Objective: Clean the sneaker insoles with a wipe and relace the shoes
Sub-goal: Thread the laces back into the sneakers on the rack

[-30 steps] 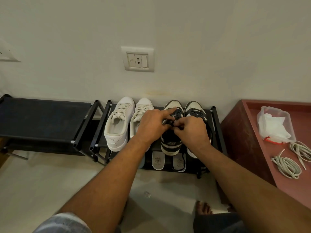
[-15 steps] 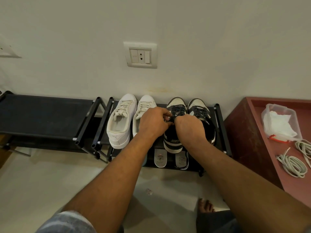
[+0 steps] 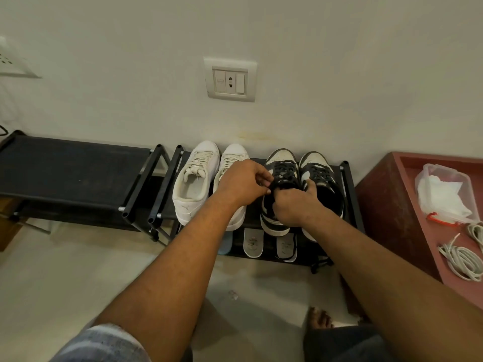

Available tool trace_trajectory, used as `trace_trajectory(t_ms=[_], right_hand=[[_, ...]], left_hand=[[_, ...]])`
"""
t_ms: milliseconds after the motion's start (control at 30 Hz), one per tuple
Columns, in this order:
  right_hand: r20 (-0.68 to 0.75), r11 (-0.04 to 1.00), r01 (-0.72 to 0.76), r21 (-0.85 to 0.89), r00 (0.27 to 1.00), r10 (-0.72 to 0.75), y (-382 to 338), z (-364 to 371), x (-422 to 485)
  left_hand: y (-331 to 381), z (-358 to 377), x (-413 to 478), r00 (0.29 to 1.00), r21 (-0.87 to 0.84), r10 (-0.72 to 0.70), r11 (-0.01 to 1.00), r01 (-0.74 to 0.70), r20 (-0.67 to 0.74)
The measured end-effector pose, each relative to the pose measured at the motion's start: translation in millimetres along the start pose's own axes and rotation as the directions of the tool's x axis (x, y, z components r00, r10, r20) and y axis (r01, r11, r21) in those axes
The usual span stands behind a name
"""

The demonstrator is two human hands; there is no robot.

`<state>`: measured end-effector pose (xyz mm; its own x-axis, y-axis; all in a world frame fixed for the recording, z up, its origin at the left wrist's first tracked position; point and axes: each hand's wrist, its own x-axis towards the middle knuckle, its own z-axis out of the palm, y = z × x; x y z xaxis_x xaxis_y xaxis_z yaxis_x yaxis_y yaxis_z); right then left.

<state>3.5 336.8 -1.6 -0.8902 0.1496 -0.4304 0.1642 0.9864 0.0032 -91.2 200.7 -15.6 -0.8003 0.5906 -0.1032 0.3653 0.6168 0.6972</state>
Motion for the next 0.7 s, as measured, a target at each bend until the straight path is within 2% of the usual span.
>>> trace_trajectory(t_ms=[100, 267, 500, 633, 700], right_hand=[[0.016, 0.999, -0.003, -0.038, 1.0, 0.004, -4.2, 0.4, 8.0], [0.062, 1.0, 0.007, 0.0, 0.998, -0.007, -2.9, -4.4, 9.7], [0.031, 0.997, 0.069, -0.03, 0.997, -0.068, 5.2, -21.2, -16.3], [0.172, 0.989, 0.114, 0.098, 0.977, -0.129, 0.6, -10.7, -12.6], [0.15, 0.986, 0.115, 0.125, 0.98, -0.133, -2.2, -0.1, -5.5]], left_hand=[[0.1, -0.7, -1.1, 1.0, -0.009, 0.011, 1.0, -0.011, 0.002], [-2.2, -2.4, -3.1, 1.0, 0.048, -0.01, 0.999, 0.011, -0.009], [-3.1, -6.4, 0.7, 0.999, 0.078, -0.036, 0.996, 0.036, 0.004], [-1.6, -4.0, 1.0, 0.999, 0.102, -0.036, 0.994, 0.036, -0.003], [-1.4, -3.1, -0.5, 0.999, 0.111, -0.035, 0.993, 0.036, -0.018]])
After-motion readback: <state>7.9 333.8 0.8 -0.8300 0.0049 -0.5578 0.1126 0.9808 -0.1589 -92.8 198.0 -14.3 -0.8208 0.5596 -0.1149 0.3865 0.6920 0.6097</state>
